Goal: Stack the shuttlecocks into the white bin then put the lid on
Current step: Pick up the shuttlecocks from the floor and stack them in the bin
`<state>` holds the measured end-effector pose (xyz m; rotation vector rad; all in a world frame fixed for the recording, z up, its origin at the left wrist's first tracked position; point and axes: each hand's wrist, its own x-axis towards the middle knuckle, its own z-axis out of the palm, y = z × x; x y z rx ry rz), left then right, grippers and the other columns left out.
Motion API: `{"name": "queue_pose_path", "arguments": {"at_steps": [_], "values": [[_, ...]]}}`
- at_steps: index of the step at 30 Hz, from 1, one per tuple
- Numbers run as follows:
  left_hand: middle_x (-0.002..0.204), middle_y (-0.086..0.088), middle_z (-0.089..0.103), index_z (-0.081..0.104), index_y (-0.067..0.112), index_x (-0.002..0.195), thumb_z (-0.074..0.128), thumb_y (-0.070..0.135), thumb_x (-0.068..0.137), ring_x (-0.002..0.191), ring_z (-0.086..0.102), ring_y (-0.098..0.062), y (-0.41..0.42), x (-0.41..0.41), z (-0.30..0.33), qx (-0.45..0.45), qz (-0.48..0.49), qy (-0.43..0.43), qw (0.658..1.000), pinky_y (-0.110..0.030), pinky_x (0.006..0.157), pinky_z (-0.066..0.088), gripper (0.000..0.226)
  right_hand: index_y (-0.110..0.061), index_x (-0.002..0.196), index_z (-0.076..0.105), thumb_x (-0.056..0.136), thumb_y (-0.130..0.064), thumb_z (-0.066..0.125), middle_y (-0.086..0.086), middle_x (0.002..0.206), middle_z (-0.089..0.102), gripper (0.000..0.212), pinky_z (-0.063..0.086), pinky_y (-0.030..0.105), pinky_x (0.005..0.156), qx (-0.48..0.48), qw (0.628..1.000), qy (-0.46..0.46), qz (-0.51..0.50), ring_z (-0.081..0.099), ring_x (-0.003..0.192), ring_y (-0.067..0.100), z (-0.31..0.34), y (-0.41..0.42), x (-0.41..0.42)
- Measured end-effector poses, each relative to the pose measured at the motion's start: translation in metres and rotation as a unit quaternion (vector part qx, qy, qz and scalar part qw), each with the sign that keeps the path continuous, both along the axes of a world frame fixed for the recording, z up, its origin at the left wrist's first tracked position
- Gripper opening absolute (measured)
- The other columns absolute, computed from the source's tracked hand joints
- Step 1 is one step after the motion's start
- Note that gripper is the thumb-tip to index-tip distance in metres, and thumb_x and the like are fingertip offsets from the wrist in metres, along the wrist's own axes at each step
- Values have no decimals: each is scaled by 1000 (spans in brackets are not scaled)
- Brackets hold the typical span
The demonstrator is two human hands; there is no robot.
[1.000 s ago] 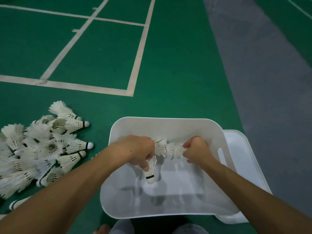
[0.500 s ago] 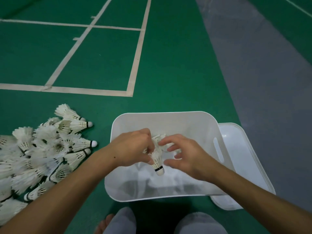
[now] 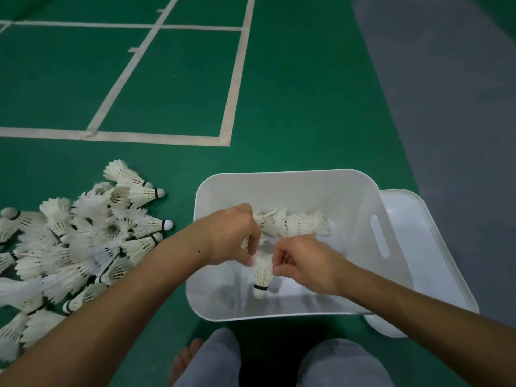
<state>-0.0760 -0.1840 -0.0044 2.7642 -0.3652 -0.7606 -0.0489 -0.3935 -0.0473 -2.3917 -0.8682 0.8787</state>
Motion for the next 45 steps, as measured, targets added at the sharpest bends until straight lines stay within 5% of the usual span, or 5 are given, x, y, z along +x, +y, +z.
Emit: {"name": "queue_pose_path", "arguments": {"at_steps": [5,15,25,36,45], "values": [[113,0,51,70,26,103,72,19,97,96,64,-26,11,7,-5,36,35,-35,998,-41,88,54,9,-17,122,64,95,-28,75,-2,98,75,31,50,24,67,-61,990,85,-94,63,68,7,-17,17,-1],[114,-3,52,35,28,122,77,18,92,86,59,-29,5,1,-9,-22,54,-69,996,-46,77,53,53,-8,85,69,88,-8,77,13,76,65,9,45,25,53,-117,925,305,-195,56,58,19,-49,57,-15],[130,0,43,48,25,127,80,18,90,89,61,-23,-4,1,-17,-32,91,-64,993,-39,81,55,50,-5,83,67,88,1,80,16,81,71,15,64,41,83,-86,855,450,-243,71,74,26,-52,45,-13],[141,-2,49,30,28,148,78,13,86,119,60,-28,-10,-13,-26,-58,68,-51,995,-47,98,52,80,-24,122,66,81,-32,85,-8,114,65,46,49,24,83,24,990,19,-140,59,91,1,17,-5,11],[142,-1,57,38,22,151,84,28,86,110,57,-15,-20,-8,-36,-109,37,-18,993,-32,97,50,80,-20,81,69,93,-26,71,-3,78,73,13,57,42,77,56,993,-40,-92,68,77,19,17,-9,-4]]}}
